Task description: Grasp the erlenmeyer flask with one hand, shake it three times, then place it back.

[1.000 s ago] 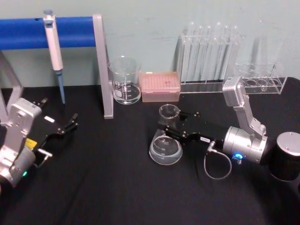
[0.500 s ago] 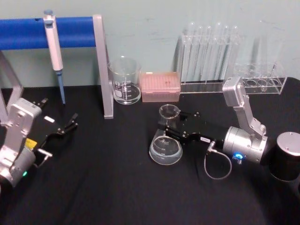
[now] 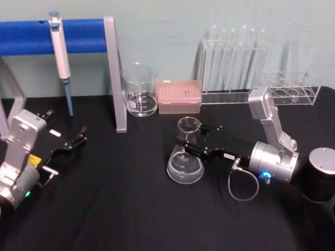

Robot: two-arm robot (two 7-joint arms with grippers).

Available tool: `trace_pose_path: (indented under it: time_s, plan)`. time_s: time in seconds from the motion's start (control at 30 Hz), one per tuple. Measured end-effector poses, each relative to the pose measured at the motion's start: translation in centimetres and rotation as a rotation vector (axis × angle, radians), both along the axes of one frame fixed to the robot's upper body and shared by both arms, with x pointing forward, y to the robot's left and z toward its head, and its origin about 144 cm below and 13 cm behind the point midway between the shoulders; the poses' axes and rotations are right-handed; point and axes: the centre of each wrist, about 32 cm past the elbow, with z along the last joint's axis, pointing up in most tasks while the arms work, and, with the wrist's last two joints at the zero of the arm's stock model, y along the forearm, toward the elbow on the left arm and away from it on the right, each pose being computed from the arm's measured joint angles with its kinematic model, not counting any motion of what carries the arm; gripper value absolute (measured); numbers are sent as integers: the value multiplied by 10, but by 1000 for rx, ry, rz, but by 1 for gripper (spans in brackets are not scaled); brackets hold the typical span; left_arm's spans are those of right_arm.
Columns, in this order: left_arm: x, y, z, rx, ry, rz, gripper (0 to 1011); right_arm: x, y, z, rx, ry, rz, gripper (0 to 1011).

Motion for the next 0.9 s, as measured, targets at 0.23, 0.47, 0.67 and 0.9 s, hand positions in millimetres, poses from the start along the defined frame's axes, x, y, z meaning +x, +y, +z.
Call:
trace_pose_path:
  time_s: [0.23, 0.47, 0.67, 0.9]
  plan:
    - [0, 0, 0, 0, 0, 0, 1001, 0, 0, -1, -6, 5, -2, 670]
    - [0, 0, 0, 0, 0, 0, 1001, 0, 0, -1, -4, 4, -2, 892]
    - [0, 0, 0, 0, 0, 0, 1001, 0, 0, 0, -3, 2, -1, 1003]
    - [0, 0, 0, 0, 0, 0, 1001, 0, 0, 0, -2, 1, -1, 1000]
